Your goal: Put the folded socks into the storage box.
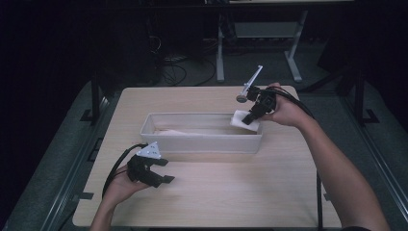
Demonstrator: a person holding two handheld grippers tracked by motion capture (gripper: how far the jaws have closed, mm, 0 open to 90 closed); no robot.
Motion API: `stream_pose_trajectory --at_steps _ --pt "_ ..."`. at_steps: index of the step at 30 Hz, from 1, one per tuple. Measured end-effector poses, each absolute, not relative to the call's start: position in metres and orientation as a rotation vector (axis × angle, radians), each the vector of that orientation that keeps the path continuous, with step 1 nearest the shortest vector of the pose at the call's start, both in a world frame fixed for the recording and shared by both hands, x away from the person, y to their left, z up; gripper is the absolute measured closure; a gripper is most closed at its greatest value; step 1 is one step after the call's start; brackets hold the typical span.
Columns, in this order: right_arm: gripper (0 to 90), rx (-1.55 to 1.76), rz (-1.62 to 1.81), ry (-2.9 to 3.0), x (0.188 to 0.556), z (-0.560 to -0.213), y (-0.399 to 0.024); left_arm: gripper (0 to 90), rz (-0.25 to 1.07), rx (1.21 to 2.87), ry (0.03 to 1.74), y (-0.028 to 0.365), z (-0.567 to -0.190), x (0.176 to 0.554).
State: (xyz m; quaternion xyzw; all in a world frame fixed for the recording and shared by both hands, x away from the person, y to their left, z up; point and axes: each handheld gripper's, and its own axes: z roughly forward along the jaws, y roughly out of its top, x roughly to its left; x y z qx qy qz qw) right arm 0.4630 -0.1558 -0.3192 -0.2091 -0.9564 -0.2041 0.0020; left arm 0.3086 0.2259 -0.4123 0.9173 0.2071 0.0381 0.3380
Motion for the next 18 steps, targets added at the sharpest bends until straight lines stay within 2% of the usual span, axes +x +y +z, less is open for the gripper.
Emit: stream_pose_trajectory --at_steps 18 --pt "76.3 -0.649 -0.593 -2.975 0.473 -0.339 -0.15 31.5 0.103 2.374 0.557 0.23 -0.412 0.308"
